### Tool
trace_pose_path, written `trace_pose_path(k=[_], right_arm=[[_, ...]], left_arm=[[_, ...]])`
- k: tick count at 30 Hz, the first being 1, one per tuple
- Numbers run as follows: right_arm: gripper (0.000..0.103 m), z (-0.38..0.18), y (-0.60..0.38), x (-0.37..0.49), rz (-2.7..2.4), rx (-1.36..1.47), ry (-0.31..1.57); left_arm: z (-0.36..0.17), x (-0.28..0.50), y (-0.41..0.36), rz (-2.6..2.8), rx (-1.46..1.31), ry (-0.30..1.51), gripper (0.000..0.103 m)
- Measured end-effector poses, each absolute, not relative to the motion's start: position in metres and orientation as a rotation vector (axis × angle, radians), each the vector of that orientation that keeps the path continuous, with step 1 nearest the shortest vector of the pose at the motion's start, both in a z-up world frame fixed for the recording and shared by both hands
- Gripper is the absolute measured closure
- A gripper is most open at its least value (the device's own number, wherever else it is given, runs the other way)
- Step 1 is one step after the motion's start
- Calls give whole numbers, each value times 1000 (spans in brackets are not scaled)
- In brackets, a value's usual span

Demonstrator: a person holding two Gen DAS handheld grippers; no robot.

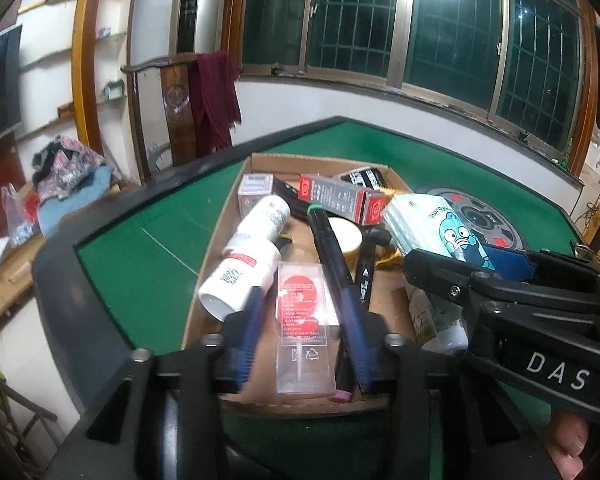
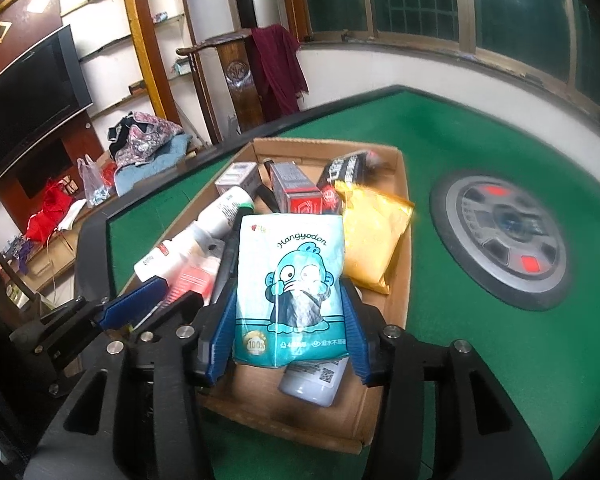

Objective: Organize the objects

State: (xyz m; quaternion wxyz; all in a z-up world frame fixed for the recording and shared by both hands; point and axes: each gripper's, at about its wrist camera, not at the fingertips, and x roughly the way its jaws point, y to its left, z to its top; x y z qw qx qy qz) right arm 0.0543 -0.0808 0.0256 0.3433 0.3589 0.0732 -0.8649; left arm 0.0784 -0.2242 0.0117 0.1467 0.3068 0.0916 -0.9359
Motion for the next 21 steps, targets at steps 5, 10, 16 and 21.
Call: trace_pose_path(k=[5,10,16,21], right_arm=[[55,30,-78,59,-2250,913,177],[55,35,-71,60,-2256,897,147],[55,37,-63,62,-2266,894,123],[55,38,-56,63,-2272,889,114]], left_arm=[[20,86,-223,-2686,824,225,53],[22,88,-220,-2684,808,206,53],[24,90,-216,-2688,798,180,53],[24,92,-211,-2678,793,155,53]])
